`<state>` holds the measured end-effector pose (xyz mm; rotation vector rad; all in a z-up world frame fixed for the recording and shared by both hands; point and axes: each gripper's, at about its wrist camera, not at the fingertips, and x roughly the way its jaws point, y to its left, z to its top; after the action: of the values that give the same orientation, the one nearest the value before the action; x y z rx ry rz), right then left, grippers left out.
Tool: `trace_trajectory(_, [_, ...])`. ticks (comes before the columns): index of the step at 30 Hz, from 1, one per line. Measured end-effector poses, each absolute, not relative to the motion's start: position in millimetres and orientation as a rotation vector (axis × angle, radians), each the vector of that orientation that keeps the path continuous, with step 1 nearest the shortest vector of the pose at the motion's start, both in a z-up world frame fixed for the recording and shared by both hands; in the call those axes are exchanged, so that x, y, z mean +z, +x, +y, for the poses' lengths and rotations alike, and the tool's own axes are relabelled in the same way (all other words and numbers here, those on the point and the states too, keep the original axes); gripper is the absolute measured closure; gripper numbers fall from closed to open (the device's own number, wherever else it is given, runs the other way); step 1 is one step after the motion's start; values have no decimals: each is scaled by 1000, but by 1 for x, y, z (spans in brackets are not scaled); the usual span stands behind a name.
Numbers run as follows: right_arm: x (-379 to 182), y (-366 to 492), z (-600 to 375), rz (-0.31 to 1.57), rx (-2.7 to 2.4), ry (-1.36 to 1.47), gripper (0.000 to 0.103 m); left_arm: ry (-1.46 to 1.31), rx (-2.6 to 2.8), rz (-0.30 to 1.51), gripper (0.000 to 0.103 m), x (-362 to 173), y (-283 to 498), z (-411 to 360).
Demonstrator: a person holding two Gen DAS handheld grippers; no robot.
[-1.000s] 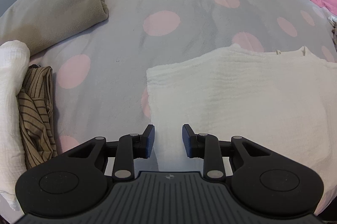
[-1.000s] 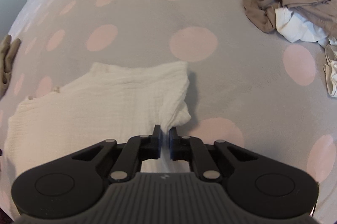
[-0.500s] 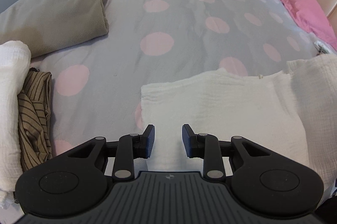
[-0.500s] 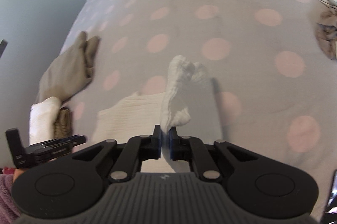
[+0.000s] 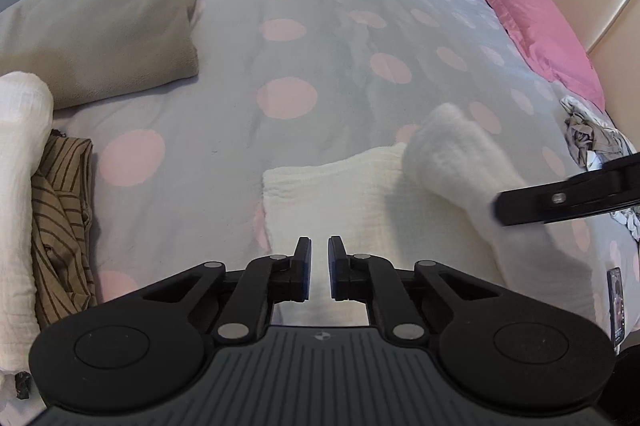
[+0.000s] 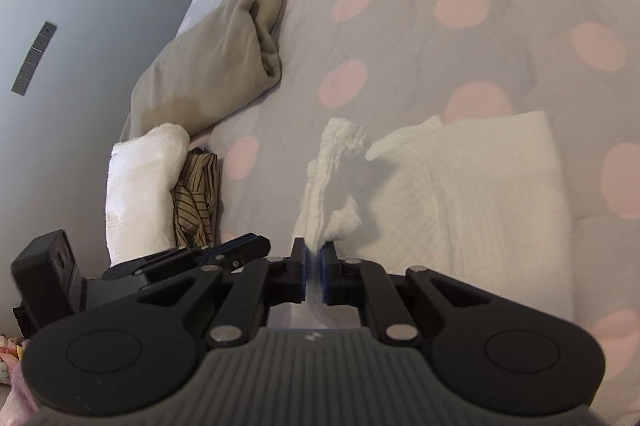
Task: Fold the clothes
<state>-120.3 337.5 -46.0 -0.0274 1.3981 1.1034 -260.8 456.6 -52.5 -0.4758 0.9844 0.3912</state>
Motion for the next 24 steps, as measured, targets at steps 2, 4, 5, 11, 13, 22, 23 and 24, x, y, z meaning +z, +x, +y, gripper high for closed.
trace_trajectory(2, [-61, -127, 354, 1429, 1098, -18, 95, -472, 413, 1000, 96, -57, -261, 459])
trace_trajectory(4, [-75, -132, 368, 1456, 1083, -19, 95, -467, 436, 1014, 96, -60, -262, 461])
trace_trajectory(5, [-82, -134, 375, 1468, 1074, -22, 95, -467, 452, 1019, 96, -61, -263, 463])
trace_trajectory(11, [-122, -139, 402, 1500, 1010, -47, 95, -481, 501, 1037, 96, -64, -267, 470])
trace_trajectory(13, [-131, -139, 407, 1511, 994, -57, 95, -475, 503, 1043, 96, -64, -266, 469])
trace_trajectory(22, [-123, -134, 399, 1500, 1018, -37, 67, -480, 505, 1049, 96, -63, -265, 467])
trace_trajectory(23, [-114, -133, 396, 1476, 1031, -41, 67, -493, 504, 1048, 96, -63, -267, 468])
trace_trajectory(24, [-104, -132, 391, 1456, 1043, -41, 67, -506, 502, 1046, 96, -63, -268, 469])
